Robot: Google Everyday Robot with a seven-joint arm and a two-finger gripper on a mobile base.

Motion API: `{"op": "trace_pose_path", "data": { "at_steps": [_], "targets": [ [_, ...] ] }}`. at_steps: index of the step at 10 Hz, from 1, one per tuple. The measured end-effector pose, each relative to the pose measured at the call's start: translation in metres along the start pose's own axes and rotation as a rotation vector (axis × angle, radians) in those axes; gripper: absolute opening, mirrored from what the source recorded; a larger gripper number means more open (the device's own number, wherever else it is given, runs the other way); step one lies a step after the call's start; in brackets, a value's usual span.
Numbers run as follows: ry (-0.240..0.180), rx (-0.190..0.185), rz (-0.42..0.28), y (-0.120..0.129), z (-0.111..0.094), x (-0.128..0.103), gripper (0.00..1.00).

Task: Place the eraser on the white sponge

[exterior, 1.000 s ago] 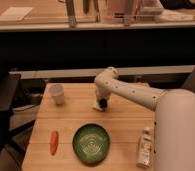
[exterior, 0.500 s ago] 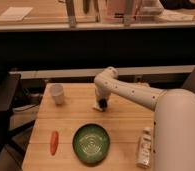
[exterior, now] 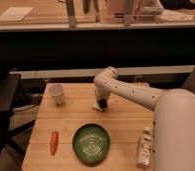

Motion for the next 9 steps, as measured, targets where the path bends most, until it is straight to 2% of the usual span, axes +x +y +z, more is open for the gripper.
{"op": "trace_pose_path", "data": {
  "at_steps": [3,5,9],
  "targets": [
    [-0.001,0.000,-0.007,-0.0007,0.0001,0.0003,0.27],
    [-0.003,0.001,-0.011,-0.0010,0.0002,0.0002,0.33],
    [-0.006,0.000,-0.022,-0.0017,0.0007,0.0001,0.33]
  ]
}}
